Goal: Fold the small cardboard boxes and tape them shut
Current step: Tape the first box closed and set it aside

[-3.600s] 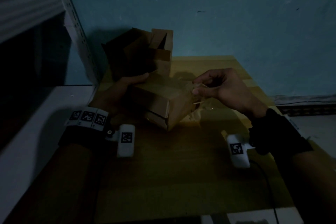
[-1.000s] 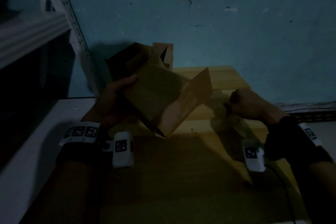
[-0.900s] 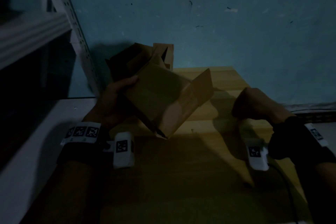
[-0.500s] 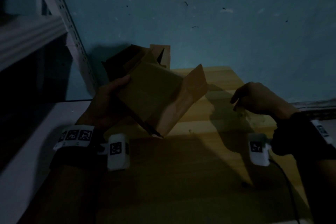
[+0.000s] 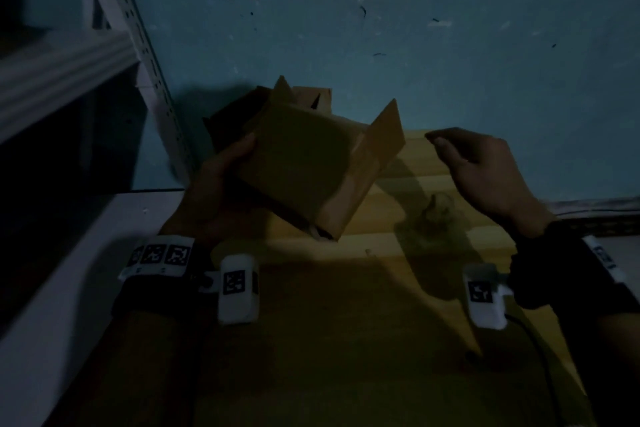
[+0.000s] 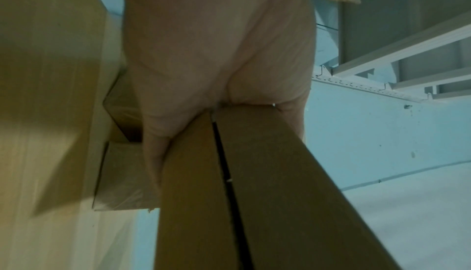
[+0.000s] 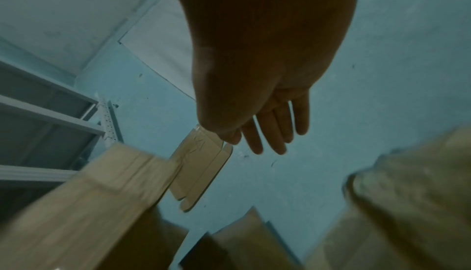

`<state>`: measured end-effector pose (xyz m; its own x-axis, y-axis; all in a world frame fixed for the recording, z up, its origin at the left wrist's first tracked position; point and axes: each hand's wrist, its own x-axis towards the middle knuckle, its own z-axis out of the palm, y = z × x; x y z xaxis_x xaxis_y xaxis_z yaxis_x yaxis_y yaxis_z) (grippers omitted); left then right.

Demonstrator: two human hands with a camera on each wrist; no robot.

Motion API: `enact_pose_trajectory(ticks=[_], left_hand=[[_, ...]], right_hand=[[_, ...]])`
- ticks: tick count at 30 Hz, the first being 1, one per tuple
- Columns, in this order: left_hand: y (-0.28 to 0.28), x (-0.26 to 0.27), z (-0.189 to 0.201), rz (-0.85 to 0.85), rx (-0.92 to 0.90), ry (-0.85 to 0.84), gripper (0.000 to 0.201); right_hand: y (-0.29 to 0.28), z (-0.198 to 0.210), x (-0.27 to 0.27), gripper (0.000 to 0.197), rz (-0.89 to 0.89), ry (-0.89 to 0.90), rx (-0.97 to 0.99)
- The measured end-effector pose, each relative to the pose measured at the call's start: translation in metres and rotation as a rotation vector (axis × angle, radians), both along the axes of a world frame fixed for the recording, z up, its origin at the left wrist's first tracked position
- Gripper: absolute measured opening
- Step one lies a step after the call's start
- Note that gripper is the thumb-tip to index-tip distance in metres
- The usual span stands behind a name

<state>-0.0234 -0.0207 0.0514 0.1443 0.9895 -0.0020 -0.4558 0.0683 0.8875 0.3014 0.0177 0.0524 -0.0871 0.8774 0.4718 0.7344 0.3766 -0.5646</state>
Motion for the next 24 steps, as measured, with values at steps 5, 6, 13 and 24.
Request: enact_pose_trajectory(ticks=[5,6,13,24], left_hand=[[0.001,0.002,0.0,-0.055,0.006,-0.083,0.047],[0.001,0.001,-0.001,-0.057,0.005,-0.096,0.046],[0.002,0.004,-0.004,-0.044,-0.024,-0.104,0.055],[0.017,0.011,-0.012,0.028,-0.01,0.106,0.069]], right_hand=[[-0.002,-0.009,-0.02,0.03,0.065,0.093,-0.017],[-0.003,-0.01,-0.023,0.029,0.074,0.106,-0.017],[-0.011,-0.014,-0.048,0.07,0.209,0.203,-0.049],[-0.006,-0.017,-0.048,0.169,0.431,0.09,-0.084]])
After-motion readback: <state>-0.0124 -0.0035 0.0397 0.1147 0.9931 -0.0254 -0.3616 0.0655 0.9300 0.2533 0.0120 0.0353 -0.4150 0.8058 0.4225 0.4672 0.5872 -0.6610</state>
